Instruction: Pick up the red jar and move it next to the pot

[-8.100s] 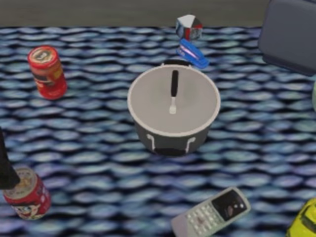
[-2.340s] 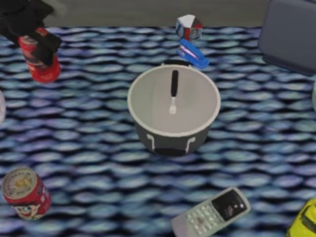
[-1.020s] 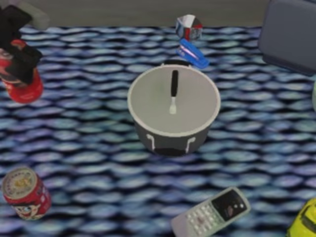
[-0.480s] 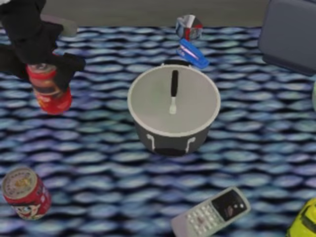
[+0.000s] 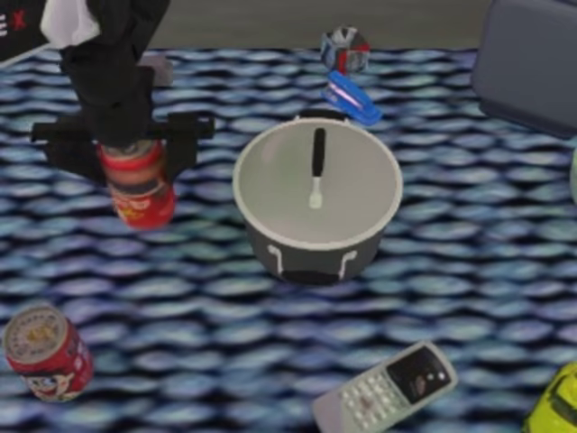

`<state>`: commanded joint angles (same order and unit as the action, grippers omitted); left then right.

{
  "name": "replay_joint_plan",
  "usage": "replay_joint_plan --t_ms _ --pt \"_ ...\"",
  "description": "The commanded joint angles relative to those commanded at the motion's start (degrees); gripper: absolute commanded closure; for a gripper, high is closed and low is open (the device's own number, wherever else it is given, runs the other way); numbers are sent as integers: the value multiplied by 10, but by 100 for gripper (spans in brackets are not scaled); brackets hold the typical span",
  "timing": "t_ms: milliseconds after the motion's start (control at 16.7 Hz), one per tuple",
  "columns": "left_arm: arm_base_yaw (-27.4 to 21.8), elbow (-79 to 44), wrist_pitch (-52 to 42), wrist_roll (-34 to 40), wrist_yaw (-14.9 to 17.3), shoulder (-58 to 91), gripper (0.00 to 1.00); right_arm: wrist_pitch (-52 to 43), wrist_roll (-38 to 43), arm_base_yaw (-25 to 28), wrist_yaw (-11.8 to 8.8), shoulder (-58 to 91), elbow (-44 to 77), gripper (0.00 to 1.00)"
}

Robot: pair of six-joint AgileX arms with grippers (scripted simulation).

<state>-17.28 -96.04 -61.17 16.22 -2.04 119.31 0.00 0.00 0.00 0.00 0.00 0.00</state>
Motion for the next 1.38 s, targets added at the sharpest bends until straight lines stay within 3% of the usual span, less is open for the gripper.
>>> replay_joint_plan --t_ms 360,720,1020,1380 --pt "1 2 4 5 0 2 100 0 0 0 0 0 0 0" --pt "0 55 91 3 0 32 100 0 0 0 0 0 0 0" --pt "0 60 99 3 0 37 100 0 0 0 0 0 0 0" --pt "0 60 99 3 0 37 55 0 0 0 0 0 0 0"
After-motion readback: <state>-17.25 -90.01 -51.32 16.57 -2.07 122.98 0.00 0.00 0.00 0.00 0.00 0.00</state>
